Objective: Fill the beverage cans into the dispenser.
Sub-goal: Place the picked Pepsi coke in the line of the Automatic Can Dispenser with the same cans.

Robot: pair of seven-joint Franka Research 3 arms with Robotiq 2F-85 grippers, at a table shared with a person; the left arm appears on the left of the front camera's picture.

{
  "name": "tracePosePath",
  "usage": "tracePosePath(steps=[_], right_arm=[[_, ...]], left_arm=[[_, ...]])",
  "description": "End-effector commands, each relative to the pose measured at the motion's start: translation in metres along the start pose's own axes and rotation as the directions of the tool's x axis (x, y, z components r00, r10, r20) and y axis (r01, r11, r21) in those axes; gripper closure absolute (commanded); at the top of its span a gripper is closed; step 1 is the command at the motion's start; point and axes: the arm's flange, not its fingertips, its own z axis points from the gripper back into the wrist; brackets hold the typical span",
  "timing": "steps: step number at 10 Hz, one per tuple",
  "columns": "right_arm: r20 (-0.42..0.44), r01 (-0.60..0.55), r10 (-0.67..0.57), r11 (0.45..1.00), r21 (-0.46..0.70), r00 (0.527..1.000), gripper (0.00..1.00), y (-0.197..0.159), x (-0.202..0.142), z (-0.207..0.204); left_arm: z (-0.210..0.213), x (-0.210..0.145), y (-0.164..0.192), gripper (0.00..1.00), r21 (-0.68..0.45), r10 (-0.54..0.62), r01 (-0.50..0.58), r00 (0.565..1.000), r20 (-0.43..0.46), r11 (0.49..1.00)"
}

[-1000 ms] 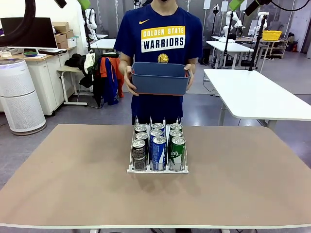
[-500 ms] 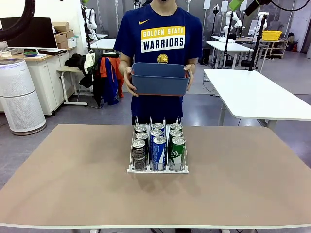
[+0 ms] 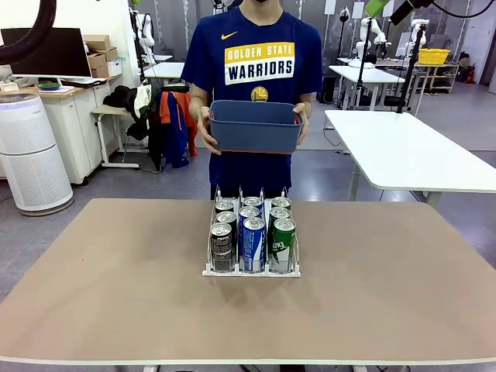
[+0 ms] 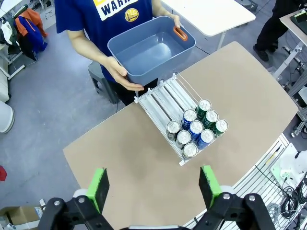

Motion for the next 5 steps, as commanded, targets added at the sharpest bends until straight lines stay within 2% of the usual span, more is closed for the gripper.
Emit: tracePosePath(steps=[1, 5], right_arm=[[0.0, 0.0, 0.0, 1.0, 0.0, 1.0, 0.0, 0.0005, -0.0008, 0.0006], [0.0, 0.0, 0.0, 1.0, 0.0, 1.0, 0.0, 0.0005, -0.0008, 0.0006]], left_arm=[[0.0021, -0.0013, 0.0008, 0.0, 0.002, 0.001, -0.001, 1.0, 0.004, 1.0], [0.0021, -0.0013, 0.0008, 0.0, 0.002, 0.001, -0.001, 1.0, 0.004, 1.0]])
